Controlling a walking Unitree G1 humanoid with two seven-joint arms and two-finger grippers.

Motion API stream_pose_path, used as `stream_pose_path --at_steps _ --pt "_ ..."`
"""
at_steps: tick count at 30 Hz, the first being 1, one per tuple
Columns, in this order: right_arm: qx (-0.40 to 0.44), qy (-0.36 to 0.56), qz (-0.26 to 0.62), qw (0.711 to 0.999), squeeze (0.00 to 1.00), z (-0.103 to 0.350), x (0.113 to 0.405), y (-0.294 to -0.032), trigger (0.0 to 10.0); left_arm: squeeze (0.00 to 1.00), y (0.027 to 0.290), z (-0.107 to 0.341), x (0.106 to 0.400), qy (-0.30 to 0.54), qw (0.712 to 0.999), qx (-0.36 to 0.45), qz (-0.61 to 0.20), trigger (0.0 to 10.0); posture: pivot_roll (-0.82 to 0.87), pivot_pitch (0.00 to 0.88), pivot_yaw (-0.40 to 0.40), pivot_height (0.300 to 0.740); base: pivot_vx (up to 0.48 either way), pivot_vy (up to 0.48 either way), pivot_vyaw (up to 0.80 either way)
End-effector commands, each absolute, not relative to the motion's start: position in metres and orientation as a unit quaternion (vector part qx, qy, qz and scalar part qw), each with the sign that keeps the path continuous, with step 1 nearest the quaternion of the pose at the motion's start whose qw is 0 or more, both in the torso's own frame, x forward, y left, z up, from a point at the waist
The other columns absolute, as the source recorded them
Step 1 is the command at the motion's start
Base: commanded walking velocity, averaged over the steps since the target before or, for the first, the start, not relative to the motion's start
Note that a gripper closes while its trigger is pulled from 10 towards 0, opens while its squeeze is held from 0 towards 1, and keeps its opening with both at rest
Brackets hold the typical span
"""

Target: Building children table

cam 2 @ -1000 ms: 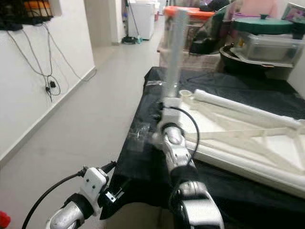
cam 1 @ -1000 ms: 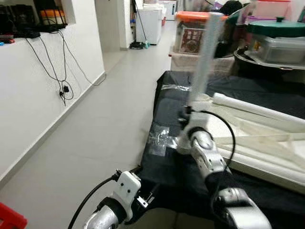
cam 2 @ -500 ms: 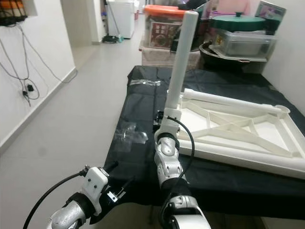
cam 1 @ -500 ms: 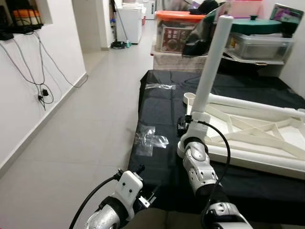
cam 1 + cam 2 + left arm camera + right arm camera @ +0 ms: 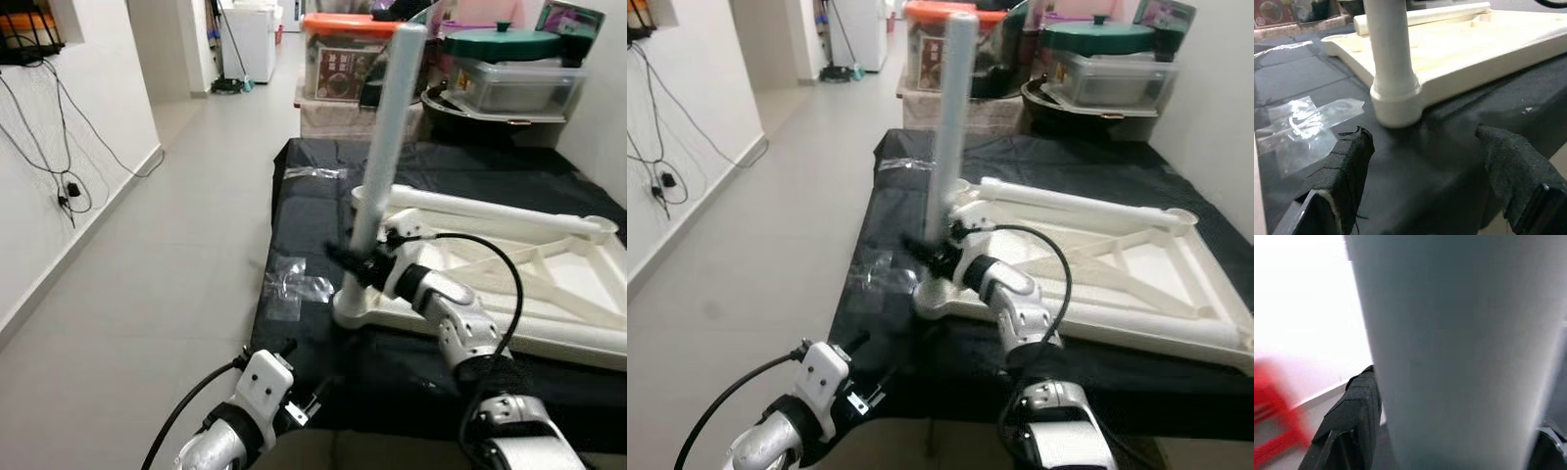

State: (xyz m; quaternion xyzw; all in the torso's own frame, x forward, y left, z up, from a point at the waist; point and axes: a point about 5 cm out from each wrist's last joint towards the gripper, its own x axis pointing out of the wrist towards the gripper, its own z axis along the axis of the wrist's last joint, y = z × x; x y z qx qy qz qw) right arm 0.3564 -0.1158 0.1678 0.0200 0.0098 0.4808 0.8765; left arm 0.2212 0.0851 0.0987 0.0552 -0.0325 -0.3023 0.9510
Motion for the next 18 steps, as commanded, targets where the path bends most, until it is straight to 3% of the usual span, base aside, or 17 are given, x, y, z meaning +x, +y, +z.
stream_pose_path --at_steps 1,2,3,6,7,12,14,15,16,18 --pt "0.024 0.035 0.55 0.834 0.0 0.159 0.349 -0.095 10.0 0.0 0.086 0.094 0.22 -0.02 0.951 0.058 -0.303 10.0 0.1 0.0 -0.054 0.74 0.0 0.0 0.0" --pt "0.025 0.038 0.573 0.818 0.0 0.159 0.348 -0.091 10.0 0.0 0.086 0.094 0.22 -0.021 0.951 0.058 -0.303 10.0 0.1 0.0 -0.054 0.74 0.0 0.0 0.0" --pt "0.028 0.043 0.586 0.808 0.0 0.16 0.35 -0.085 2.0 0.0 0.086 0.094 0.22 -0.021 0.951 0.059 -0.303 10.0 0.1 0.0 -0.058 0.74 0.0 0.0 0.0" --pt "0.029 0.047 0.591 0.805 0.0 0.16 0.352 -0.081 2.0 0.0 0.086 0.094 0.22 -0.021 0.951 0.059 -0.303 10.0 0.11 0.0 -0.058 0.74 0.0 0.0 0.0" --pt "0.021 0.045 0.549 0.834 0.0 0.16 0.36 -0.077 0.0 0.0 0.086 0.094 0.22 -0.021 0.951 0.059 -0.301 10.0 0.11 0.0 -0.063 0.74 0.0 0.0 0.0" --pt "0.011 0.035 0.485 0.873 0.0 0.161 0.368 -0.075 0.0 0.0 0.086 0.094 0.22 -0.021 0.952 0.058 -0.3 10.0 0.1 0.0 -0.062 0.74 0.0 0.0 0.0" --pt "0.008 0.016 0.324 0.946 0.0 0.162 0.379 -0.083 0.0 0.0 0.086 0.094 0.219 -0.02 0.952 0.057 -0.301 10.0 0.1 0.0 -0.057 0.74 0.0 0.0 0.0" --pt "0.008 0.016 0.324 0.946 0.0 0.162 0.379 -0.083 0.0 0.0 0.086 0.094 0.219 -0.02 0.952 0.057 -0.301 10.0 0.1 0.0 -0.057 0.74 0.0 0.0 0.0" --pt "0.011 0.006 0.195 0.981 0.0 0.163 0.384 -0.095 0.0 0.0 0.086 0.094 0.219 -0.019 0.951 0.056 -0.302 10.0 0.09 0.0 -0.054 0.74 0.0 0.0 0.0" --pt "0.011 0.006 0.195 0.981 0.0 0.163 0.384 -0.095 0.0 0.0 0.086 0.094 0.219 -0.019 0.951 0.056 -0.302 10.0 0.09 0.0 -0.054 0.74 0.0 0.0 0.0"
